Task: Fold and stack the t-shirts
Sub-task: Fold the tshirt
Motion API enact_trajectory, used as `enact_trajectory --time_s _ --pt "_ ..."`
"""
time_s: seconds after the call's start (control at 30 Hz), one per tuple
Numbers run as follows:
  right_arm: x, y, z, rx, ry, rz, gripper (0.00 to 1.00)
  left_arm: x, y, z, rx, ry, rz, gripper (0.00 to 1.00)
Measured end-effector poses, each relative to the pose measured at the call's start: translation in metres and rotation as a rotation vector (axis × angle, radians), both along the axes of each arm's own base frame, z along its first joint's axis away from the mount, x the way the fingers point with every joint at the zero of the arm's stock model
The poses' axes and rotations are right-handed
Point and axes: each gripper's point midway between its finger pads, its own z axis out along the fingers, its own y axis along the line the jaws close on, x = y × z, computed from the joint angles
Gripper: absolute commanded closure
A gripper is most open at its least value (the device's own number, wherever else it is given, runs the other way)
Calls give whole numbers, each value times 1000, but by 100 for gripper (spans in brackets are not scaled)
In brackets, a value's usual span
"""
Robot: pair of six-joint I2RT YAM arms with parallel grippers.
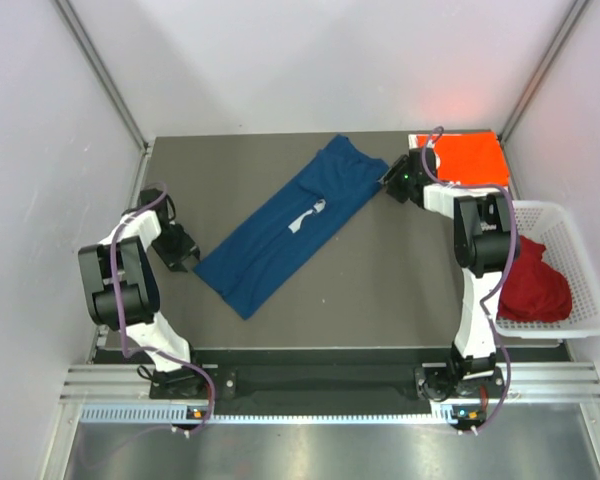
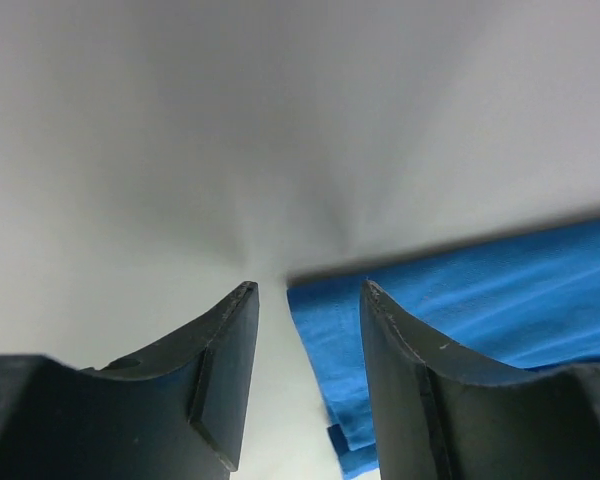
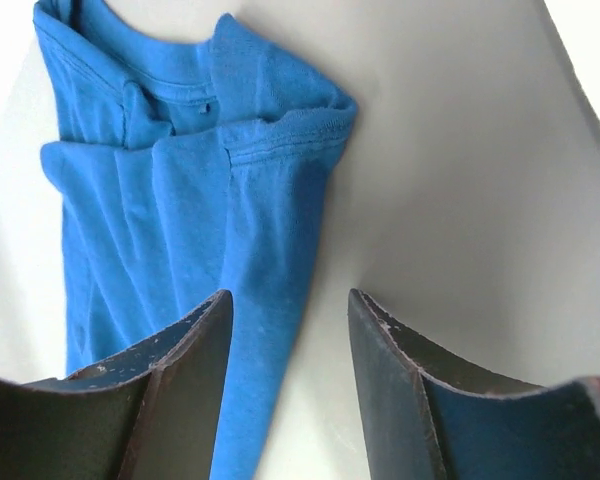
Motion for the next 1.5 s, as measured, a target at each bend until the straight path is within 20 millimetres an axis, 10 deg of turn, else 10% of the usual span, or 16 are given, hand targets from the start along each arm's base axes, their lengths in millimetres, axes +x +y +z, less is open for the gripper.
enact_trajectory --time_s 0.1,0.27,0.4,0.67,1.23,1.33,1.5 --pt "1 1 0 33 -13 -25 52 -7 -6 -13 -19 43 -28 54" --pt "2 2 -1 68 -17 -55 69 -4 -13 -17 -50 43 -44 99" --pt "7 4 -9 78 -10 -51 100 -2 -17 -17 -71 38 -48 100" --pt "35 10 -5 50 -73 53 100 -15 -33 -17 -124 35 -16 100" --pt "88 22 8 65 -175 163 92 -89 -113 -21 -292 141 -8 100" --pt "89 23 8 67 -176 165 75 -94 -122 -21 -303 149 -18 100" --pt "85 19 2 48 -156 171 46 -96 -126 -20 -282 162 -33 63"
